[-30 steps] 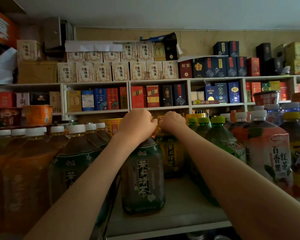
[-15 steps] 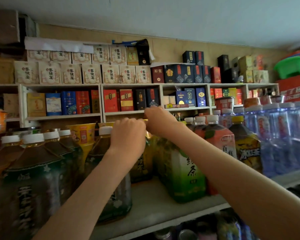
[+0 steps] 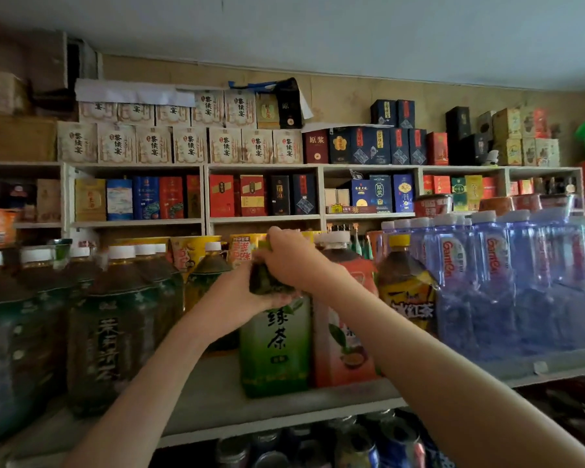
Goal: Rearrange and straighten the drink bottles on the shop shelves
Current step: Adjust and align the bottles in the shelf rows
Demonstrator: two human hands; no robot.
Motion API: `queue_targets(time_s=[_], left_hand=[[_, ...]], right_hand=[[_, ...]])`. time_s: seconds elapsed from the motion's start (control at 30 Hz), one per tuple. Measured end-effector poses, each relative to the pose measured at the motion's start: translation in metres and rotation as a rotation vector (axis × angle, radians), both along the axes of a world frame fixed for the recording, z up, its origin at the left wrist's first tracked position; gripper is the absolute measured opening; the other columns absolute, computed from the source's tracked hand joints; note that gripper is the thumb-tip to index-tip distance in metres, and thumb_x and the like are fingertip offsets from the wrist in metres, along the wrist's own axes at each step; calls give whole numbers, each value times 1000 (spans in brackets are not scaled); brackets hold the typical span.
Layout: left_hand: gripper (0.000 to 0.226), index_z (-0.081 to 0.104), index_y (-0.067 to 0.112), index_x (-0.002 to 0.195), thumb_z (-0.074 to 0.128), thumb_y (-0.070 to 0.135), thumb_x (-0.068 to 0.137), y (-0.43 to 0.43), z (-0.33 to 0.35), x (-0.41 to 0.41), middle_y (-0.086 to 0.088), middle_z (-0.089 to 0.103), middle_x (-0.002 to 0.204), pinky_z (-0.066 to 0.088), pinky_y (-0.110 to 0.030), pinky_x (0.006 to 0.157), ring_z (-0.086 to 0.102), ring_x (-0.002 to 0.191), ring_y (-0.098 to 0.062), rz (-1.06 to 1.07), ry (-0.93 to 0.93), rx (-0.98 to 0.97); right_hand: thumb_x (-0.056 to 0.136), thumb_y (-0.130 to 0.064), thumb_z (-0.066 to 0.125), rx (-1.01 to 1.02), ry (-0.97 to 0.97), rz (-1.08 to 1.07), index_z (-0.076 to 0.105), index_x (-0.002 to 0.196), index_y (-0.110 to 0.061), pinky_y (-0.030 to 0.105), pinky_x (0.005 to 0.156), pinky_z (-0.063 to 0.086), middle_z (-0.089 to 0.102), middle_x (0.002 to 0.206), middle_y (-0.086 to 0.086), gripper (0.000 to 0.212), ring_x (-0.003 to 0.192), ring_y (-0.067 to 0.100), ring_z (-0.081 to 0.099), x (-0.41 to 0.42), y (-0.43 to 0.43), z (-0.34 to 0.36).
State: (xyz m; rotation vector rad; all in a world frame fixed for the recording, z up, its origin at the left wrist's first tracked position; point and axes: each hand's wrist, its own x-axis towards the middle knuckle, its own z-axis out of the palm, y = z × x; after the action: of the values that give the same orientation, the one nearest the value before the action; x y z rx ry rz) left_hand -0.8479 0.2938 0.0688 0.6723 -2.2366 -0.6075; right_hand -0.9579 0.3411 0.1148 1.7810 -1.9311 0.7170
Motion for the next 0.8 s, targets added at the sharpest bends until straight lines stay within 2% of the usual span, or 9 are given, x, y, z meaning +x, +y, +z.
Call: queue_targets(time_s=[0.17,0.23,0.3,0.43,0.53,0.6,0.67,0.73,0.8], left_hand=[[67,43,28,134,73,31,75,9,-1,-1,23,54,101,38,-14,72,51,93,1,6,92,163],[66,41,28,136,72,27,78,17,-1,-1,21,53,105,39,-16,76,52,103,-4,6,128,196],[74,29,29,142,70,32,81,29,-1,-7,20,42,120,36,-24,94,41,121,-7,92,139,80],[98,1,26,150,62,55,79,56,7,-32,10,-1,156,6,-44,116,-1,143,-11,387,135,-378],[89,7,26,150,48,65,81,61,17,-60,4,8,158,-11,-53,110,0,144,-14,440,-96,-643],[78,13,22,149,36,63,87,63,20,-78,0,22,155,-16,-56,109,11,144,-15,451,-197,-657],[66,21,16,147,29,54,94,63,22,-92,-5,43,143,-11,-56,112,27,140,-19,422,-151,-569],[57,26,13,145,29,44,98,62,24,-100,-6,59,123,15,-52,114,45,126,-20,331,-36,-451],[49,34,12,141,33,38,100,58,24,-106,0,62,106,45,-28,82,56,96,-8,240,71,-347]], right_hand=[[97,-21,48,-124,-172,101,51,113,-2,35,79,52,56,109,12,25,98,26,57,-7,-11,-9],[95,-21,51,-180,-130,139,50,116,-3,34,84,49,55,114,12,28,106,26,53,-9,-4,-11],[95,-25,50,-290,-28,196,47,125,-6,32,92,44,52,122,9,36,115,23,47,-20,12,-8],[97,-21,44,-572,24,133,46,125,-6,28,90,43,53,119,8,32,109,21,50,-72,52,14],[95,-23,46,-420,-192,-13,45,122,-5,32,75,47,54,114,9,32,95,20,52,-123,66,15],[94,-29,48,-187,-251,-94,44,123,-4,36,75,51,55,114,12,39,91,22,54,-147,69,4],[93,-33,51,-109,-300,-79,46,119,-6,32,67,52,56,109,11,38,80,16,55,-159,71,-8],[93,-35,52,-162,-393,-32,44,116,-7,22,53,43,57,99,7,37,68,7,50,-164,71,-15],[94,-38,50,-201,-447,-25,43,114,-6,17,48,38,56,86,2,39,64,5,50,-165,72,-19]])
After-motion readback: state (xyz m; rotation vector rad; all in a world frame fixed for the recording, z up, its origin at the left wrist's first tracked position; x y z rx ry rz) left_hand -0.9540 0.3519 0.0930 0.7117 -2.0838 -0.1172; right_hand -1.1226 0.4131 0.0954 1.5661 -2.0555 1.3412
